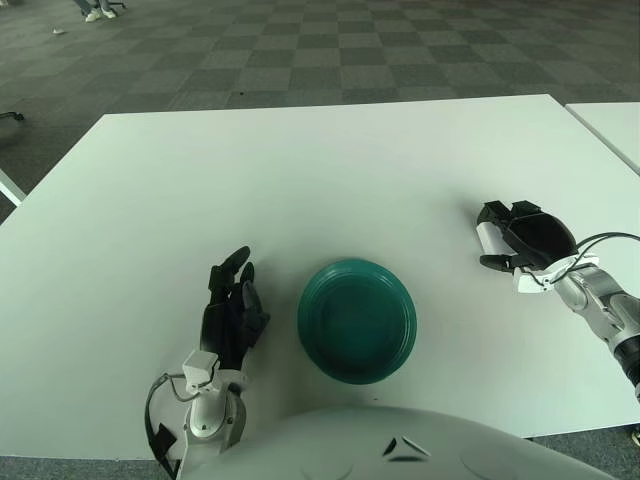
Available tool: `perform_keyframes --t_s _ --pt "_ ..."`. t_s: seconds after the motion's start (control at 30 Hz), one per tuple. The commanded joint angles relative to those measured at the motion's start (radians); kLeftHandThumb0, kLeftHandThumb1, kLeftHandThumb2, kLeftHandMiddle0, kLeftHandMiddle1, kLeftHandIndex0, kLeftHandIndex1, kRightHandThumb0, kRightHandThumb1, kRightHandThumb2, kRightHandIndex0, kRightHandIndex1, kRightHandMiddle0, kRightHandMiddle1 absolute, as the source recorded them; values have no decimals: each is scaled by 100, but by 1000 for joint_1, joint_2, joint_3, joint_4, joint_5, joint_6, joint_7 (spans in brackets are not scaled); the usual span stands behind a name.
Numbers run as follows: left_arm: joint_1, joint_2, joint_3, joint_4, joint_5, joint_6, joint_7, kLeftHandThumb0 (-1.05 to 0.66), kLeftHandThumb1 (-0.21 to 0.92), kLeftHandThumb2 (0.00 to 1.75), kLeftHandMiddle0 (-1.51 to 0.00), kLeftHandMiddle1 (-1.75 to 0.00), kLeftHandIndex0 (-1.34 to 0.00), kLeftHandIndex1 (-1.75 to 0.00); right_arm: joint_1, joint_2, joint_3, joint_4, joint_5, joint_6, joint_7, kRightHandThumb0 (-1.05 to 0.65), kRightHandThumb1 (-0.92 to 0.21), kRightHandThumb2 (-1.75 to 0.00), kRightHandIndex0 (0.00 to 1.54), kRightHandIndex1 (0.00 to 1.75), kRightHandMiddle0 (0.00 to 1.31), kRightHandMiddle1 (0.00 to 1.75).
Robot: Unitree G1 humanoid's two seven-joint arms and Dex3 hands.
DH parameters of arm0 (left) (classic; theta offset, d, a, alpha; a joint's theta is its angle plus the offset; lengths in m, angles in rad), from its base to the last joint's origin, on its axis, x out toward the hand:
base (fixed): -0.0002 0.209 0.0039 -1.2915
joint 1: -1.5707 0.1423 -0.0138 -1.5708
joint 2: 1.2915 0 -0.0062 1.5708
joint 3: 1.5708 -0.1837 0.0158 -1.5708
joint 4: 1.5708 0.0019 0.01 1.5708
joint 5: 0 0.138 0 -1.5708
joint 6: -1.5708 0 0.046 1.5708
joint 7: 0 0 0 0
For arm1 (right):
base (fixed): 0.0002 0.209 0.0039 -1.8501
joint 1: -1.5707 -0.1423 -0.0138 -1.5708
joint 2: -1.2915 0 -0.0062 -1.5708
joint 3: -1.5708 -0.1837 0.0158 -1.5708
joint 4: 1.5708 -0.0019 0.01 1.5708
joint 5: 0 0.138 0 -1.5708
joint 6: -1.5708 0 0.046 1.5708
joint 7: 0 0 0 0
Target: Put the charger into the plate.
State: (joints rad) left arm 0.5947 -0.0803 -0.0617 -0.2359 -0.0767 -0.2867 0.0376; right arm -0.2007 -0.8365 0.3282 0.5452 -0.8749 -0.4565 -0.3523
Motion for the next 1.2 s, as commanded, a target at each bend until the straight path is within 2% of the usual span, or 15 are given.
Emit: perform_keyframes --t_s 0.0,0.27,0.43,0.53,0.6,0.73,1.0,1.17 --pt "-2 4 6 -3 -11 14 -9 -75 92 87 -33 -2 0 -89 9 -12 64 56 -66 -34 -23 -42 -52 -106 92 175 46 175" --pt "-1 12 12 0 -1 6 -20 -75 92 86 -31 -1 0 -86 -40 -40 124 92 -120 -86 -114 -44 -45 -115 101 175 51 175" --pt "3 16 14 -4 2 8 -22 -75 92 86 -31 -1 0 -85 -52 -55 130 73 -117 -96 -118 -44 -44 -117 103 175 52 175" --pt "5 15 14 -10 3 12 -21 -75 92 86 -32 -1 0 -87 -60 -66 116 27 -97 -102 -86 -45 -43 -117 103 175 52 175" --pt "5 13 14 -12 2 15 -21 -75 92 85 -33 -2 0 -89 -51 -77 88 -74 -64 -96 -29 -45 -43 -117 103 175 52 175" --pt "2 16 16 -17 1 23 -24 -75 92 85 -33 -2 0 -90 -3 -90 -2 -376 37 -65 109 -45 -42 -119 104 175 54 175" --pt "-1 13 14 -19 -12 28 -33 -76 92 85 -36 -3 0 -97 52 -41 -64 -575 92 -32 194 -45 -41 -120 103 175 54 175" --pt "-8 -1 4 -6 -5 22 -27 -76 92 84 -37 -5 0 -105 54 48 -51 -736 110 -7 279 -45 -42 -118 103 175 53 175"
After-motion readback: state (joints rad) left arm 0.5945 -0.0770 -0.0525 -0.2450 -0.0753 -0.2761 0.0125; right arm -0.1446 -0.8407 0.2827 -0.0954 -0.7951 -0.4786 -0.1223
